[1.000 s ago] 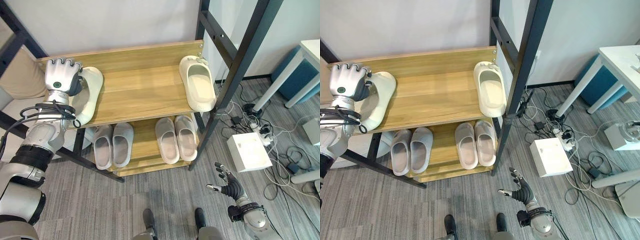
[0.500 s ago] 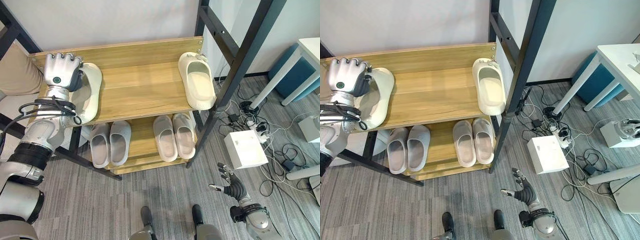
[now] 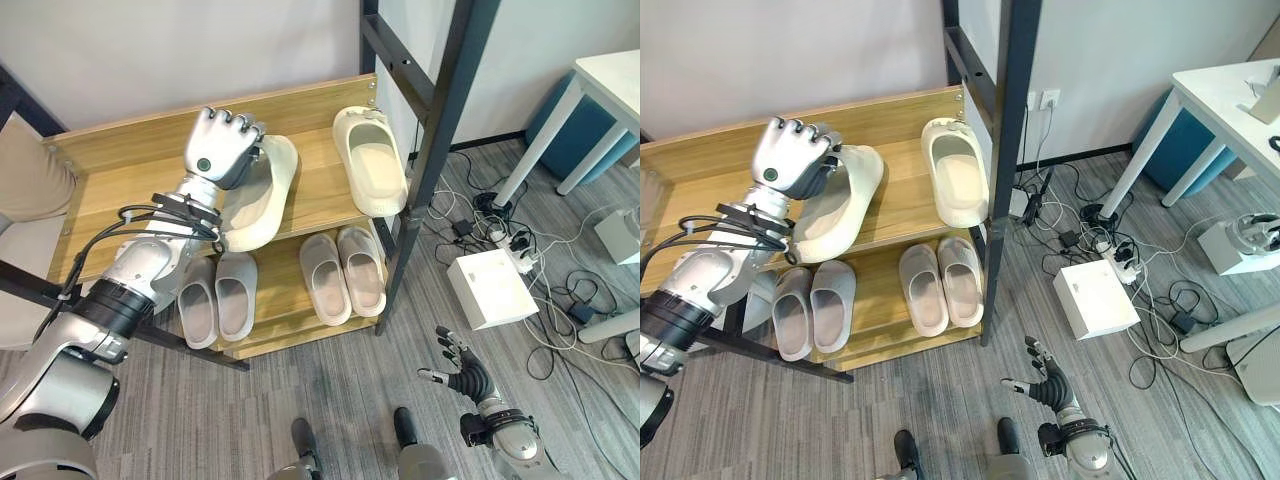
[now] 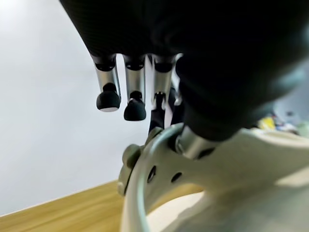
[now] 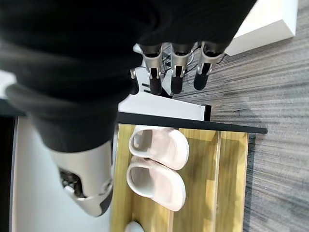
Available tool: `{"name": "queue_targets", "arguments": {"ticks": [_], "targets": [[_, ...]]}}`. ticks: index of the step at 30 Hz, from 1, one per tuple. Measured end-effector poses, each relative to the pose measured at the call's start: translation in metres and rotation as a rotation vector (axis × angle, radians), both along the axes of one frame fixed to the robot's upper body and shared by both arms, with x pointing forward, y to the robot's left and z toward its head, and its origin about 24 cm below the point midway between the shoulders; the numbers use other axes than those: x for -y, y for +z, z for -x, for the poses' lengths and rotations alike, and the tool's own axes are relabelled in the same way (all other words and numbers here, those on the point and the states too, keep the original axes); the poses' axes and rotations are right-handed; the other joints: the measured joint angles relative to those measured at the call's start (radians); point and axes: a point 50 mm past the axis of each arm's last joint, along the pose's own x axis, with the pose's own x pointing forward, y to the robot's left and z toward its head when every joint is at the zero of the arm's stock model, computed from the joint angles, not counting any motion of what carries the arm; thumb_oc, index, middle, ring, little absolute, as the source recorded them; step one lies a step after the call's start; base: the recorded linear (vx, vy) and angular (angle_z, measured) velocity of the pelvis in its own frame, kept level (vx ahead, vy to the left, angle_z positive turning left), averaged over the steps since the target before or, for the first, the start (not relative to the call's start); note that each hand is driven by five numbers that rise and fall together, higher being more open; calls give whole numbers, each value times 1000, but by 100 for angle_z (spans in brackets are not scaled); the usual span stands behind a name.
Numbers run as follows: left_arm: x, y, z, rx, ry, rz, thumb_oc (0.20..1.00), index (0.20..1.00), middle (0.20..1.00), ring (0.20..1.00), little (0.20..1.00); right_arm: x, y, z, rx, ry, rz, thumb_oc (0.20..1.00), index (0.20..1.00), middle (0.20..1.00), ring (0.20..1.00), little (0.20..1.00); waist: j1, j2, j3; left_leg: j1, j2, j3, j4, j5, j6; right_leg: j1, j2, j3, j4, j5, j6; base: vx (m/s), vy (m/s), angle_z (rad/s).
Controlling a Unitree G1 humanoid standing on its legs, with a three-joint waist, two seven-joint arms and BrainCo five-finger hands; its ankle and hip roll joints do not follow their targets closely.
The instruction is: Arrange the slippers neatly on the shoe rack.
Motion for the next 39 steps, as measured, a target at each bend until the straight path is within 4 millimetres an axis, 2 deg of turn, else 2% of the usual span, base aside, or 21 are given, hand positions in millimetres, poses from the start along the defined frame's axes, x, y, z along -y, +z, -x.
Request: {"name": "queue_targets", "arguments": {"ticks": [6,11,14,15,16,21,23,24,26,28,29,30,31,32,35,37,39], "targets": [[4,0,-12,-16,25,-1,200,200,200,200,200,5,0,2,-7,-8,3,1000,1000,1000,1000,1000,-39,9,0,6,2,22,4,0,0,-6,4,18,4,7,1,6,-30,-10],[-2,1,-21,-49,81,-21,200,200,200,200,200,9,0,4,-10,-24,7,1000,1000,1000,1000,1000,-48,13,-2,28,6,55,-3,-12,-4,-4,3,56,0,1,12,8,-33,-21],[0,0,-22,-58,81,-13,200,200,200,200,200,14,1,4,-10,-38,12,1000,1000,1000,1000,1000,-51,15,-2,29,8,56,-3,-12,-4,-4,5,56,0,3,10,5,-24,-3],[0,0,-22,-58,81,-12,793,793,793,793,793,14,1,5,-11,-40,10,1000,1000,1000,1000,1000,-51,15,-2,29,8,56,-3,-11,-4,-4,6,56,0,7,4,1,-38,1],[3,0,-23,-67,77,3,1000,1000,1000,1000,1000,14,1,4,-12,-44,-3,1000,1000,1000,1000,1000,-50,15,-3,29,8,55,-2,-11,-4,-2,6,55,0,11,-1,-1,-31,2],[10,-1,-25,-130,63,31,1000,1000,1000,1000,1000,12,4,-2,4,-31,-9,1000,1000,1000,1000,1000,-36,13,-5,33,8,39,0,-10,-4,20,10,33,6,13,-2,6,-37,11],[35,10,-10,-83,-77,79,1000,1000,1000,1000,1000,10,4,-4,5,-27,-32,1000,1000,1000,1000,1000,-5,5,-12,34,10,2,3,-4,-3,40,15,0,6,9,-4,0,-41,45],[35,7,2,-77,-113,124,1000,1000,1000,1000,1000,8,6,-8,15,-24,-40,1000,1000,1000,1000,1000,15,2,-28,34,10,-14,-2,-4,-3,50,16,-18,6,4,-5,-22,-29,45],[17,-8,25,-86,-114,264,1000,1000,1000,1000,1000,2,-4,-6,-23,-44,-68,1000,1000,1000,1000,1000,76,-32,-60,31,12,-45,-2,-3,-7,67,19,-51,6,-5,-7,-36,-12,45],[5,-37,49,-160,-144,522,1000,1000,1000,1000,1000,-4,-9,-2,-44,-56,-97,1000,1000,1000,1000,1000,107,-53,-79,27,1,-66,-2,-3,-7,70,13,-64,6,-11,-3,-27,10,33],[1,-72,66,-277,-243,986,1000,1000,1000,1000,1000,-9,-10,-2,-57,-75,-120,1000,1000,1000,1000,1000,108,-54,-94,28,-8,-69,-1,-3,-1,74,1,-79,6,-16,0,-14,24,36],[9,-117,77,-439,-259,1353,1000,1000,1000,1000,1000,-12,-12,-3,-73,-78,-136,1000,1000,1000,1000,1000,113,-55,-100,29,-16,-73,1,-1,8,82,-5,-80,0,-19,3,-5,19,25],[19,-139,79,-612,-305,1484,1000,1000,1000,1000,1000,-12,-11,-5,-71,-75,-143,1000,1000,1000,1000,1000,125,-54,-99,26,-18,-78,-1,-1,10,80,-8,-82,0,-21,3,-11,19,17],[23,-136,79,-647,-359,1496,1000,1000,1000,1000,1000,-11,-11,-6,-72,-75,-138,1000,1000,1000,1000,1000,125,-52,-99,25,-18,-80,-3,-7,10,80,-10,-82,0,-22,5,-4,9,5],[43,-131,72,-902,-563,1579,1000,1000,1000,1000,1000,-5,-13,-1,-105,-56,-109,1000,1000,1000,1000,1000,116,-32,-109,17,-20,-88,-3,-10,13,73,-12,-85,0,-24,13,-1,2,2],[48,-128,67,-960,-627,1659,1000,1000,1000,1000,1000,1,-17,5,-140,-49,-87,1000,1000,1000,1000,1000,97,-23,-111,17,-19,-85,-3,-9,13,70,-11,-85,0,-24,14,4,3,-11],[58,-115,54,-1001,-704,1699,1000,1000,1000,1000,1000,6,-22,16,-185,-33,-59,1000,1000,1000,1000,1000,58,-14,-114,19,-14,-69,-3,1,9,64,-10,-77,0,-23,13,6,6,-16]]}}
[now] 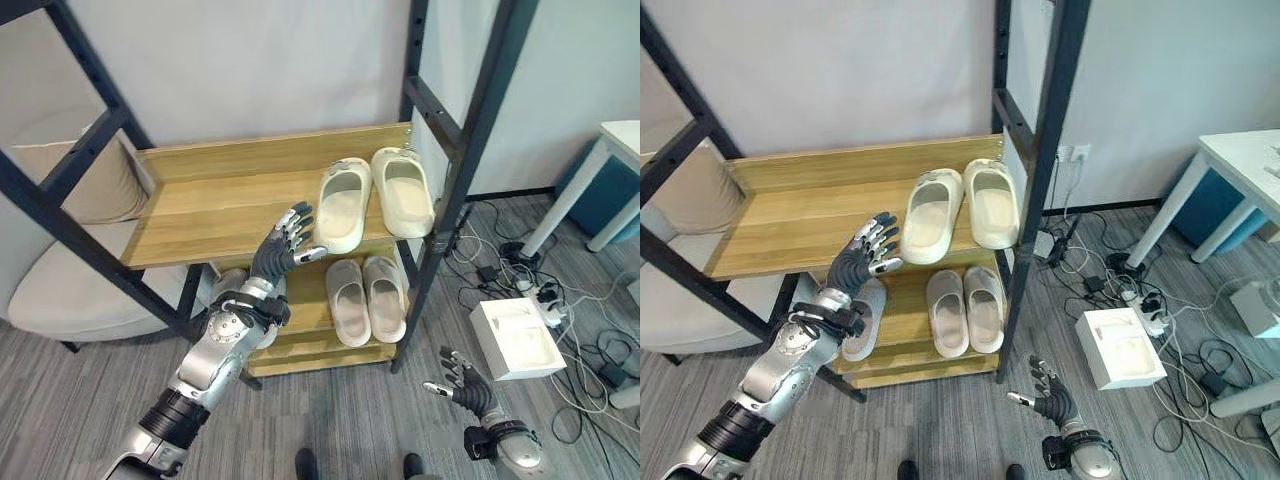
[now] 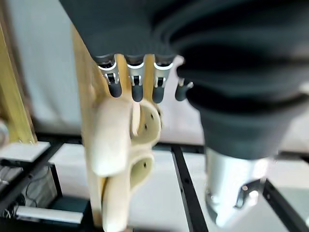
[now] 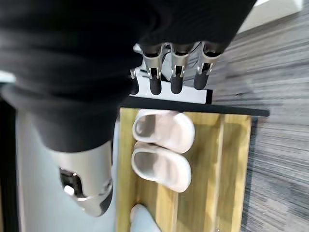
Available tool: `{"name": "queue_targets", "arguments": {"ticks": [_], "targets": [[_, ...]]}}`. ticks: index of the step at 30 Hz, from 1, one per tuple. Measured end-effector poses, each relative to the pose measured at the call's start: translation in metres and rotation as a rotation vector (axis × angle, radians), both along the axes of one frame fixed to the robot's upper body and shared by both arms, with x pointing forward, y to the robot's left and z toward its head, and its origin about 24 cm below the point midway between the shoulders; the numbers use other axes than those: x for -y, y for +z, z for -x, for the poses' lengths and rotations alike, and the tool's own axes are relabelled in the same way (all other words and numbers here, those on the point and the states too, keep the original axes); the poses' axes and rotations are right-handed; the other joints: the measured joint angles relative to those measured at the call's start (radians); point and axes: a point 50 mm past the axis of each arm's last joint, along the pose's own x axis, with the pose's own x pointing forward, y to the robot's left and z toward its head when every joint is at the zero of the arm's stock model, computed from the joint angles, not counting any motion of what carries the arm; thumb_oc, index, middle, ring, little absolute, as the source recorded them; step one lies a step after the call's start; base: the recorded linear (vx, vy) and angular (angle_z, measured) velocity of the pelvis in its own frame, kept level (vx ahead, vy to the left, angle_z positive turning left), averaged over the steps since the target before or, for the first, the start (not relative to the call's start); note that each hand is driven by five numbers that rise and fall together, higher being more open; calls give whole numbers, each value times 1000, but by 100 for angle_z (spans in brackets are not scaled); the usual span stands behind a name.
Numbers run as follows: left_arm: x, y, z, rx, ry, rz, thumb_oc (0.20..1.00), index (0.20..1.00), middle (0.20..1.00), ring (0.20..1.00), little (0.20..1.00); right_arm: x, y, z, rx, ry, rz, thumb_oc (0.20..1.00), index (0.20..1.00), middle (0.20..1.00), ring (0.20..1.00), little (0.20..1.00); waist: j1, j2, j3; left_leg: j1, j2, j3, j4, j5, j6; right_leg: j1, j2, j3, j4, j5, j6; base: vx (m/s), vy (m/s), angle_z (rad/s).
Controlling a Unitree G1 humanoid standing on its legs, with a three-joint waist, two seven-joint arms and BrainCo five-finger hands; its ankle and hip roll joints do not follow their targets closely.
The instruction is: Arrange the slippers neatly on the shoe rack.
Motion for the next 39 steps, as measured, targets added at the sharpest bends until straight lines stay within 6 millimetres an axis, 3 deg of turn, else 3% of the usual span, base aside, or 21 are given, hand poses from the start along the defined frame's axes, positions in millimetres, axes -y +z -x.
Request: {"name": "queue_targets", "arguments": {"ticks": [3,8,12,17,18,21,23,27,30,33,34,35,37,38,39], "targets": [[9,6,-5,2,-33,11,1000,1000,1000,1000,1000,-4,-1,1,-11,28,-11,1000,1000,1000,1000,1000,-20,11,2,3,-1,4,1,0,0,-1,0,6,0,6,-8,9,3,-10],[18,3,-9,-17,-36,24,1000,1000,1000,1000,1000,-5,-1,-1,-18,39,-14,1000,1000,1000,1000,1000,-14,20,4,14,0,22,1,-3,1,2,-1,20,0,3,-4,0,-4,-4],[16,1,-26,-43,32,22,1000,1000,1000,1000,1000,-6,0,-4,-13,34,-30,1000,1000,1000,1000,1000,-14,17,5,14,-3,25,0,-17,-3,-1,-7,26,0,1,12,-6,-8,-3],[14,4,-28,-40,91,57,1000,1000,1000,1000,1000,-6,-2,-3,-17,19,-27,1000,1000,1000,1000,1000,-15,9,16,14,-2,25,0,-17,-3,-1,-6,26,0,2,12,0,-3,-1],[12,16,-19,3,88,112,1000,1000,1000,1000,1000,-7,0,-6,-3,18,-32,1000,1000,1000,1000,1000,-7,4,27,12,-3,24,1,-11,-4,3,-6,24,0,3,11,0,0,0],[26,70,33,281,-122,286,1000,1000,1000,1000,1000,-7,-4,2,-21,-8,-54,1000,1000,1000,1000,1000,-5,-24,54,13,-3,20,7,-5,2,8,-5,19,6,12,-2,3,5,7],[31,93,40,411,-204,297,1000,1000,1000,1000,1000,-10,-7,3,-31,-7,-67,1000,1000,1000,1000,1000,12,-24,54,17,-12,6,7,-7,4,21,-8,2,5,5,5,2,3,18],[49,107,74,511,-487,213,1000,1000,1000,1000,1000,-17,-5,-3,-19,31,-83,1000,1000,1000,1000,1000,31,-29,60,15,-13,-9,7,-7,4,27,-6,-9,5,3,5,-7,-11,10],[58,104,84,513,-608,171,1000,1000,1000,1000,1000,-22,-2,-10,-1,73,-87,1000,1000,1000,1000,1000,44,-26,61,14,-14,-19,7,-7,4,29,-7,-13,0,2,5,-6,1,10],[67,79,88,390,-743,65,1000,1000,1000,1000,1000,-23,4,-24,38,96,-84,1000,1000,1000,1000,1000,53,-24,60,14,-15,-23,6,-11,-4,29,-7,-19,0,-7,6,0,7,5],[73,41,88,224,-831,-4,1000,1000,1000,1000,1000,-25,7,-29,45,132,-70,1000,1000,1000,1000,1000,51,-21,57,20,-16,-23,2,-8,0,37,-7,-19,0,-4,1,11,33,-2],[76,-21,94,-85,-906,-121,1000,1000,1000,1000,1000,-28,9,-35,58,158,-69,1000,1000,1000,1000,1000,43,-17,57,23,-15,-21,3,-7,3,34,-7,-17,0,-6,0,4,32,-5],[60,-91,114,-384,-844,-122,1000,1000,1000,1000,1000,-27,11,-39,65,158,-64,1000,1000,1000,1000,1000,36,-11,55,21,-16,-18,3,-7,3,37,-7,-17,6,-4,0,7,24,-6],[40,-137,126,-572,-700,-138,1000,1000,1000,1000,1000,-25,7,-38,50,148,-60,1000,1000,1000,1000,1000,34,-17,58,29,-14,-18,7,-8,3,40,-6,-15,5,-7,-1,0,0,0],[4,-170,145,-742,-564,-237,1000,1000,1000,1000,1000,-22,6,-35,41,134,-57,1000,1000,1000,1000,1000,44,-27,64,30,-7,-20,7,-8,2,41,-4,-16,0,-10,-4,-1,2,6]]}}
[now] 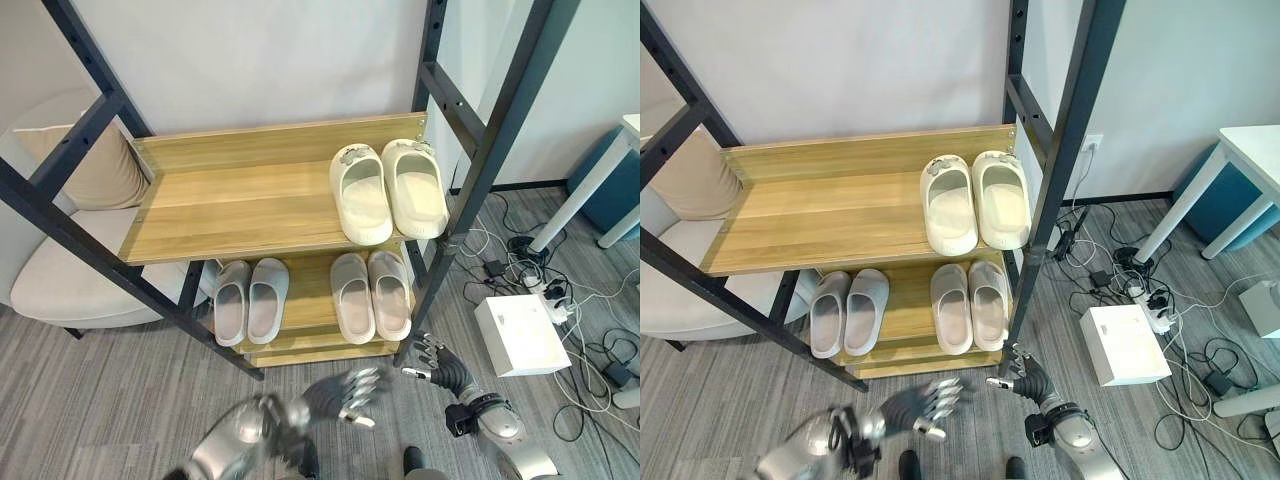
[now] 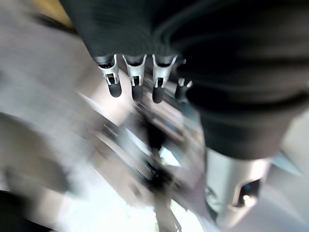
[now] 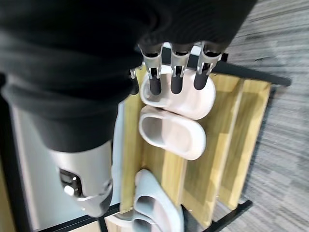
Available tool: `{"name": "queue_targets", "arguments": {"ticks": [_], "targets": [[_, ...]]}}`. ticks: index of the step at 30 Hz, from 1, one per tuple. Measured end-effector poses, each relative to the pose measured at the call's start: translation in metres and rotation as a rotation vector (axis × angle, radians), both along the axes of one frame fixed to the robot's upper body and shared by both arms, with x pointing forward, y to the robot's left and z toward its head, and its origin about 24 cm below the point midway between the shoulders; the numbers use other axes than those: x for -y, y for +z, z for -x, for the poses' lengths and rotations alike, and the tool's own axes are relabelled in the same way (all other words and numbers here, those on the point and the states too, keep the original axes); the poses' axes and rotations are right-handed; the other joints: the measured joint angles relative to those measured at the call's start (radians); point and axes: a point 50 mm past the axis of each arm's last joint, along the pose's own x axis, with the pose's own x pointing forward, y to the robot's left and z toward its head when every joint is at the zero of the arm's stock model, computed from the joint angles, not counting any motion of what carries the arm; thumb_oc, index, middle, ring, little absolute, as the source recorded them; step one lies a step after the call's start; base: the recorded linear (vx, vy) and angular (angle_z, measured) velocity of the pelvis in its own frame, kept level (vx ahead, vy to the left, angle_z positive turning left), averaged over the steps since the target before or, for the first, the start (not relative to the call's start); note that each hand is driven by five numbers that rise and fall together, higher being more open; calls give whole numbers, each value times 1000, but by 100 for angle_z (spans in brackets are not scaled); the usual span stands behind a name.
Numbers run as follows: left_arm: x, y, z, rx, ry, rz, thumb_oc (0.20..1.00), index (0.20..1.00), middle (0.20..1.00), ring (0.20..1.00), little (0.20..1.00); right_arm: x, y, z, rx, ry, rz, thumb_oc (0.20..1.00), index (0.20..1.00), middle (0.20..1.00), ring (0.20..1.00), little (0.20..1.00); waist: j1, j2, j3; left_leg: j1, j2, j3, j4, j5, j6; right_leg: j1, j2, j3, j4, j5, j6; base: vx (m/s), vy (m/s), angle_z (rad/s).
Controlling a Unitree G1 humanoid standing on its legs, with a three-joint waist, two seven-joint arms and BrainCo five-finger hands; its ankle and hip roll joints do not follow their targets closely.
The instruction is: Arrange the slippers neatly on the shoe rack.
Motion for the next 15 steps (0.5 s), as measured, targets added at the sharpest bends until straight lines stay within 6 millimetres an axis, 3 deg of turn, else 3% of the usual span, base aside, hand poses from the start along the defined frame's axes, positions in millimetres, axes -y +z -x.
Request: {"name": "queue_targets", "arguments": {"ticks": [1,3,4,10,15], "targets": [[-7,-2,2,5,65,-12,1000,1000,1000,1000,1000,1,-1,1,-2,-11,-3,1000,1000,1000,1000,1000,8,0,0,1,-1,-3,-6,0,0,4,1,-5,0,-4,3,0,0,0],[-22,-13,0,-2,432,24,1000,1000,1000,1000,1000,0,-2,1,4,-79,-32,1000,1000,1000,1000,1000,4,-3,0,8,-4,-2,-6,-7,-2,10,-1,-5,0,-11,10,4,-2,2],[-24,-18,-1,-18,533,19,1000,1000,1000,1000,1000,1,-6,5,-15,-101,-30,1000,1000,1000,1000,1000,6,-7,0,10,-4,-4,-6,-7,-2,15,-1,-7,0,-12,9,6,-5,15],[-38,-8,-32,81,735,-58,1000,1000,1000,1000,1000,13,-19,15,-69,-212,17,1000,1000,1000,1000,1000,16,-22,-6,13,6,-5,-6,-6,-1,17,8,-9,0,-12,11,7,-6,-2],[-46,-8,-34,91,805,-91,1000,1000,1000,1000,1000,14,-19,16,-66,-229,41,1000,1000,1000,1000,1000,14,-25,-9,19,10,-3,-6,-6,-2,22,11,-8,0,-4,-2,1,-2,-1]]}}
